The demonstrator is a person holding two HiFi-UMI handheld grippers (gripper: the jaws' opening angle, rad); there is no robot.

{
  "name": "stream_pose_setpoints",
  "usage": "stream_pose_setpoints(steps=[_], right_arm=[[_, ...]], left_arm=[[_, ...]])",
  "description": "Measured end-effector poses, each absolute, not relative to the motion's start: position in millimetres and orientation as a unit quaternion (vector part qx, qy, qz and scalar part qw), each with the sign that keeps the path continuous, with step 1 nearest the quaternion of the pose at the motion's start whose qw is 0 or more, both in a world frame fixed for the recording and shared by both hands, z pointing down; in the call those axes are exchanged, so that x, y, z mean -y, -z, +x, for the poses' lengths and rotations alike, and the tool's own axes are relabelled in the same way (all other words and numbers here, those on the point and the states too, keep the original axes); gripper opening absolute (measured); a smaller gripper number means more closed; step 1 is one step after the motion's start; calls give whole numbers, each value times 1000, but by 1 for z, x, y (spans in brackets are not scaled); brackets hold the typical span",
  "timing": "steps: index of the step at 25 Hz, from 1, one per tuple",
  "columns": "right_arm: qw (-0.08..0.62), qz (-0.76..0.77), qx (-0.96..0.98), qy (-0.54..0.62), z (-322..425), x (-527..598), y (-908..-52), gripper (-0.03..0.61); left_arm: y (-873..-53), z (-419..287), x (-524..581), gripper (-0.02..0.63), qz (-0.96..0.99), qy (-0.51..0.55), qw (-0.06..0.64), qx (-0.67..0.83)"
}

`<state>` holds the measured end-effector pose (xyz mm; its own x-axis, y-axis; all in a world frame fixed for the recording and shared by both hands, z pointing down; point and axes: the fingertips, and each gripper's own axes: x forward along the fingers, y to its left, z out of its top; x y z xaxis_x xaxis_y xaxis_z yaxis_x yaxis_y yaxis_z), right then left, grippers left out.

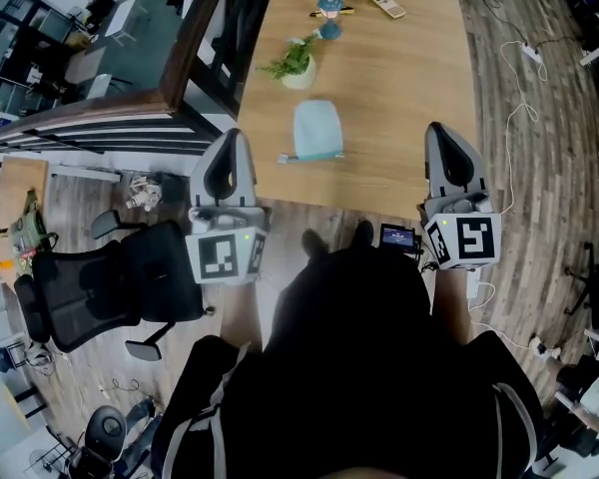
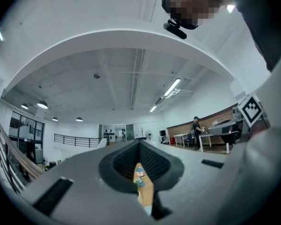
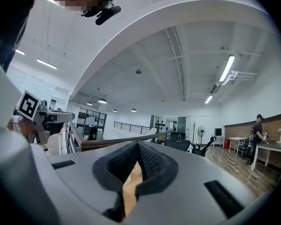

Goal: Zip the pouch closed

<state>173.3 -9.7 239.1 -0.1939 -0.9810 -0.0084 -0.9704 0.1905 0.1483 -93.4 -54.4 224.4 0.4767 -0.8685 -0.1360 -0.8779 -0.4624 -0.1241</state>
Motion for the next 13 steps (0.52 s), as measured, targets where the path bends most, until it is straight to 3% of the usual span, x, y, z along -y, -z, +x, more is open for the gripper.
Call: stream_pose_setpoints(steps=[13], right_arm=[[46, 636, 768, 61, 175, 10, -242, 12]], left_arm=[[-225, -87, 59, 0, -857, -24, 93, -507]])
